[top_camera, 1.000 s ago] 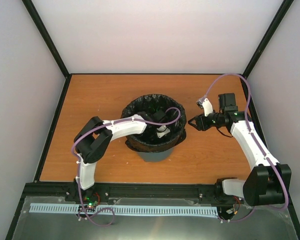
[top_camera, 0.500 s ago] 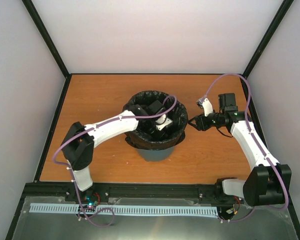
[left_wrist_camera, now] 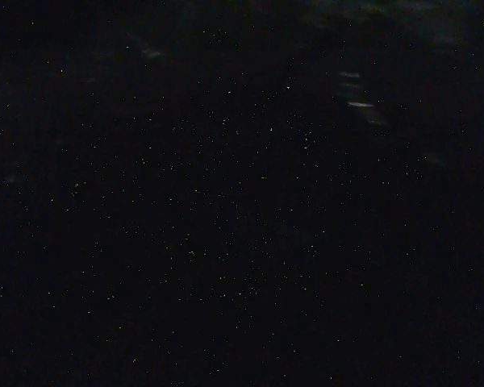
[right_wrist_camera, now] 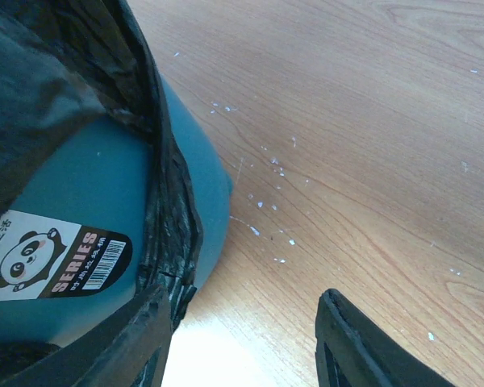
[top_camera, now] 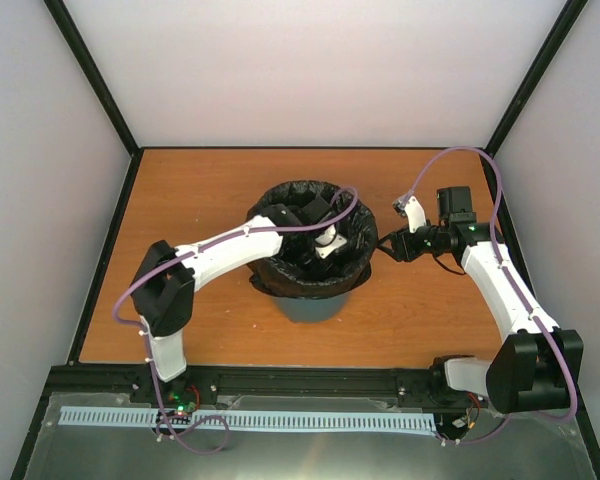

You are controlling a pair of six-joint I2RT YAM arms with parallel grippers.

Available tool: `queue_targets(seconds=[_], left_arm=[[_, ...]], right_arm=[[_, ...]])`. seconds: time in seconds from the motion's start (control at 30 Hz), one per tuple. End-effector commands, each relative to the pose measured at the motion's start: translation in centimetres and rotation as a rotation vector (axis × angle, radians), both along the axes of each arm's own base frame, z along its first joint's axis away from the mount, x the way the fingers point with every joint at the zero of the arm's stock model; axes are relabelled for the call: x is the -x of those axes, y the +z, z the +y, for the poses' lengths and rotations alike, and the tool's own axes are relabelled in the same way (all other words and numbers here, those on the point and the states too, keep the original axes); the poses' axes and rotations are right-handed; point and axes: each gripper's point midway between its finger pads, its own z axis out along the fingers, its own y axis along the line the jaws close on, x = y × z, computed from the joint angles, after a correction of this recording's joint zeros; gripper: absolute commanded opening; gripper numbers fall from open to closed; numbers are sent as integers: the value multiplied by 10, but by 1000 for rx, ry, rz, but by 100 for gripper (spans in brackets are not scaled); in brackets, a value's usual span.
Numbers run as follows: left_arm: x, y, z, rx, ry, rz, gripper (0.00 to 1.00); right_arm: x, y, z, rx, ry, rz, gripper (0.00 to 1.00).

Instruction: Put the trash bags into the trash bin

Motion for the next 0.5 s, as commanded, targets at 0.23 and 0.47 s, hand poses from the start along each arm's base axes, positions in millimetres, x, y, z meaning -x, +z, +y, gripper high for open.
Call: queue_targets(seconds=[0.23, 0.47], left_arm=[[5, -5, -2, -2, -4, 16, 61], [-7, -2, 0, -89, 19, 7, 57]], right_arm=[[3, 9, 4, -21, 18, -26, 50], [5, 11, 4, -20, 22, -33, 50]])
